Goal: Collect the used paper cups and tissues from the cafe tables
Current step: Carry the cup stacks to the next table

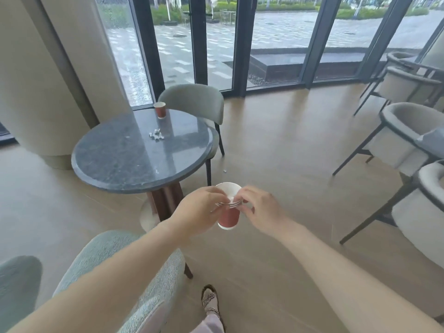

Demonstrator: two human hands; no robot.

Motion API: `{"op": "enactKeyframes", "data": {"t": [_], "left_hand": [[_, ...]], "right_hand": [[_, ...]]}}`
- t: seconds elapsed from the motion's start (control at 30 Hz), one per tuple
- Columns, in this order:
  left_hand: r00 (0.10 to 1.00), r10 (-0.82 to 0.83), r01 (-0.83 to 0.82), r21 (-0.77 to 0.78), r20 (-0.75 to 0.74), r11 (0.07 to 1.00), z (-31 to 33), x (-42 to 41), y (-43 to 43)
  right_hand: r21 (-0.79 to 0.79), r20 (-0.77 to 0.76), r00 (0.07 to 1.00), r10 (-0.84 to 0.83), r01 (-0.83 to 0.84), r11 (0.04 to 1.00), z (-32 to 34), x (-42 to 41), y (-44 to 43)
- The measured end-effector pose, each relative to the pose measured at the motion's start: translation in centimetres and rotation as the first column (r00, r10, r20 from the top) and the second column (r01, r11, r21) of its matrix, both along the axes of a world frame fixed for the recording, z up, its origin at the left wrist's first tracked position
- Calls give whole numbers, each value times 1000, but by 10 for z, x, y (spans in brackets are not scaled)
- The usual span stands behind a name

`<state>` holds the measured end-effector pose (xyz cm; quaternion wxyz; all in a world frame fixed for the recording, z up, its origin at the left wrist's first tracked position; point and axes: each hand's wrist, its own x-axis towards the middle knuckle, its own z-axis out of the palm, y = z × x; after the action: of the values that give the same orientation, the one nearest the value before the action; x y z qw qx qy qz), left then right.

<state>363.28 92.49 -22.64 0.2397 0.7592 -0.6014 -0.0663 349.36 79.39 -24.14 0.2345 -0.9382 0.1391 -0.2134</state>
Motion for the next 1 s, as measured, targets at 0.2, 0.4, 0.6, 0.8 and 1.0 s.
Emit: {"op": "enactKeyframes", "data": {"t": [0.2, 0.4, 0.6, 0.8, 1.0], "left_hand": [[995, 101, -102, 40, 10, 994, 4, 102, -80], [983, 186, -186, 29, -4, 982, 9, 198, -154], [984, 178, -178, 50, -9, 983, -17, 255, -202], [976, 216, -214, 95, -12, 972, -47, 314, -261], [932, 363, -362, 143, 18, 921, -76, 373, -311]], "right_hand": [[0, 6, 996, 90, -90, 996, 1, 113, -90], [-26, -23, 991, 134, -135, 991, 14, 219, -171], [-22, -71, 983, 171, -173, 985, -6, 278, -226], [11, -74, 983, 169, -169, 986, -37, 342, -291], [24, -83, 949, 305, -304, 952, -78, 425, -352]]}}
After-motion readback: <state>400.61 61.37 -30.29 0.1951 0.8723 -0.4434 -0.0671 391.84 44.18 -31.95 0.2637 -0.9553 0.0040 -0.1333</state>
